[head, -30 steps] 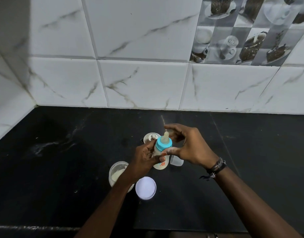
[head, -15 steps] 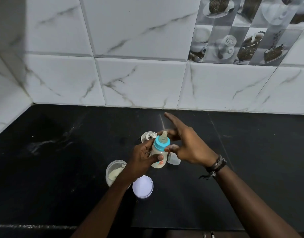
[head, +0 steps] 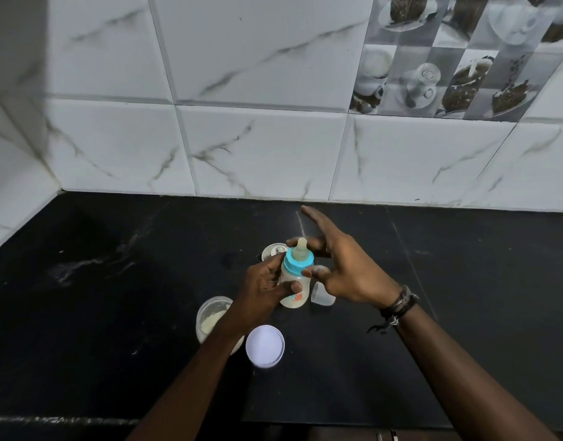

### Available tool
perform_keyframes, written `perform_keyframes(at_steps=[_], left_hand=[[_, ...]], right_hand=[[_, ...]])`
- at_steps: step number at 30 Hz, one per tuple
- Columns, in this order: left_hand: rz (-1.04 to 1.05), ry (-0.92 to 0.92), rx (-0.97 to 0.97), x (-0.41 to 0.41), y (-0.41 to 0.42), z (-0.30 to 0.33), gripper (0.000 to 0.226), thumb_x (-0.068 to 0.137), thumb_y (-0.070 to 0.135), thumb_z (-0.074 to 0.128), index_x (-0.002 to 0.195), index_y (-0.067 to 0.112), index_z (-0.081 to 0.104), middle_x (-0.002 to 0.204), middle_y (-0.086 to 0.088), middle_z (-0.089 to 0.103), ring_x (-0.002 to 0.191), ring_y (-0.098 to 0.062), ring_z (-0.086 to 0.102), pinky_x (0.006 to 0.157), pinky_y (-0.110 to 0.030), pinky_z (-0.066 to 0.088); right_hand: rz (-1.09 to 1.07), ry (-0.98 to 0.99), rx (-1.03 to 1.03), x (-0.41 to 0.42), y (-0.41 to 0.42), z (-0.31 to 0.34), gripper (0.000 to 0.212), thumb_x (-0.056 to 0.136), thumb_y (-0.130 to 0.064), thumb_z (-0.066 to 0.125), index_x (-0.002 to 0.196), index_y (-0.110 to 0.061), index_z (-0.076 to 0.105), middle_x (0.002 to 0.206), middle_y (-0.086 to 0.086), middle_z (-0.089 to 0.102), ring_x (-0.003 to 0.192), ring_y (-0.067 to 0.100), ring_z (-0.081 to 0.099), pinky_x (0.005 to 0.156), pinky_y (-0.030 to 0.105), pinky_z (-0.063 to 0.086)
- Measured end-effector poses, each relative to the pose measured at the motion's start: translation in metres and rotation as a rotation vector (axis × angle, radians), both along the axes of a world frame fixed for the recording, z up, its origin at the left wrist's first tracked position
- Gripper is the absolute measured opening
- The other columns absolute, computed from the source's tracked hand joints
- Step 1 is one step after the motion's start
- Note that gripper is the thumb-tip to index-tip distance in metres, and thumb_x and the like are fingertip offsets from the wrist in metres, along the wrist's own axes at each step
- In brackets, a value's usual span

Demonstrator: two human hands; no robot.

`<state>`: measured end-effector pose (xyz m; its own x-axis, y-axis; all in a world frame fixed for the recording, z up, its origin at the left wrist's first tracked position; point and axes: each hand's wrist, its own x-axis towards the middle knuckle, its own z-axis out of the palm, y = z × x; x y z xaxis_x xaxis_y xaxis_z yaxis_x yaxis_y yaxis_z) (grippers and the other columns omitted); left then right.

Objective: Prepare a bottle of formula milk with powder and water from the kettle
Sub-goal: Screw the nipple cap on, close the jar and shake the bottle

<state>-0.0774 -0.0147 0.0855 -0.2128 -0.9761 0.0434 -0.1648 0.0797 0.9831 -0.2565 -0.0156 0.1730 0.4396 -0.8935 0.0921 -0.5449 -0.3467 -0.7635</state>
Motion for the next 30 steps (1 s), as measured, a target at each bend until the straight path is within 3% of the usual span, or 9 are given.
perform_keyframes(at_steps=[3,8,10,12,16,22,25,27,30], left_hand=[[-0.012,0.010,-0.011,-0.002,-0.001,0.001,0.045,0.080,0.013,0.075,0.120,0.025,0.057,0.116,0.010,0.067,0.108,-0.004,0.065,0.089,-0.022,0.054],[-0.023,0.019,-0.022,-0.003,0.000,0.001,0.069,0.068,0.052,0.073,0.127,0.019,0.056,0.121,0.006,0.066,0.111,-0.003,0.063,0.094,-0.023,0.052],[-0.024,-0.001,-0.034,-0.003,0.000,0.003,0.075,0.065,0.059,0.071,0.127,0.020,0.055,0.124,0.006,0.064,0.111,0.001,0.062,0.094,-0.019,0.051],[-0.020,0.001,-0.024,-0.003,-0.001,0.004,0.072,0.068,0.049,0.072,0.130,0.015,0.056,0.126,0.002,0.064,0.114,-0.007,0.063,0.099,-0.028,0.051],[-0.018,-0.010,-0.020,-0.004,-0.002,0.002,0.055,0.077,0.027,0.072,0.129,0.019,0.055,0.125,0.003,0.065,0.116,-0.014,0.063,0.101,-0.035,0.050],[0.014,-0.006,-0.024,-0.004,-0.002,0.000,0.055,0.081,0.014,0.074,0.133,0.009,0.055,0.127,-0.005,0.065,0.116,-0.018,0.063,0.101,-0.040,0.050],[0.021,-0.016,-0.030,-0.006,-0.003,0.000,0.051,0.081,0.014,0.073,0.129,0.014,0.056,0.127,0.000,0.064,0.110,-0.004,0.064,0.097,-0.028,0.052],[0.014,-0.026,-0.037,-0.007,-0.002,0.002,0.049,0.081,0.014,0.073,0.126,0.022,0.054,0.125,0.004,0.063,0.105,0.003,0.064,0.093,-0.019,0.051],[0.004,-0.036,-0.045,-0.007,-0.001,0.005,0.052,0.078,0.022,0.074,0.126,0.022,0.053,0.125,0.004,0.062,0.113,-0.011,0.063,0.098,-0.027,0.050]], right_hand=[[-0.142,0.047,-0.162,0.004,0.002,0.001,0.107,0.073,-0.017,0.087,0.155,-0.022,0.018,0.110,-0.004,0.073,0.099,0.008,0.069,0.094,0.020,0.052],[-0.252,0.262,-0.320,0.005,0.003,-0.003,0.111,0.062,-0.059,0.084,0.149,-0.020,0.028,0.086,-0.010,0.068,0.074,0.009,0.066,0.067,0.022,0.054],[-0.187,0.135,-0.197,0.001,0.000,-0.003,0.109,0.065,-0.046,0.088,0.150,-0.022,0.025,0.105,-0.007,0.069,0.090,0.007,0.067,0.078,0.014,0.053],[-0.079,-0.022,0.009,-0.003,-0.004,-0.001,0.103,0.073,-0.022,0.087,0.152,-0.023,0.021,0.128,-0.005,0.064,0.113,0.007,0.063,0.101,0.023,0.050],[0.001,-0.127,0.127,-0.005,-0.007,-0.006,0.094,0.082,0.003,0.074,0.154,-0.021,0.019,0.130,-0.005,0.066,0.125,0.007,0.058,0.111,0.037,0.043],[-0.196,-0.139,-0.019,0.002,-0.003,-0.010,0.103,0.064,-0.016,0.092,0.148,-0.019,0.033,0.113,-0.004,0.074,0.104,0.002,0.069,0.099,0.027,0.053],[-0.296,-0.098,-0.135,0.007,0.002,-0.012,0.106,0.055,-0.032,0.096,0.144,-0.018,0.040,0.105,-0.004,0.075,0.091,0.001,0.070,0.083,0.011,0.054],[-0.306,-0.047,-0.191,0.009,0.003,-0.012,0.105,0.055,-0.037,0.095,0.142,-0.018,0.041,0.100,-0.006,0.074,0.090,0.003,0.070,0.083,0.015,0.055],[-0.213,-0.039,-0.073,0.004,-0.001,-0.010,0.105,0.061,-0.032,0.093,0.147,-0.020,0.033,0.109,-0.008,0.069,0.101,0.005,0.067,0.096,0.025,0.053]])
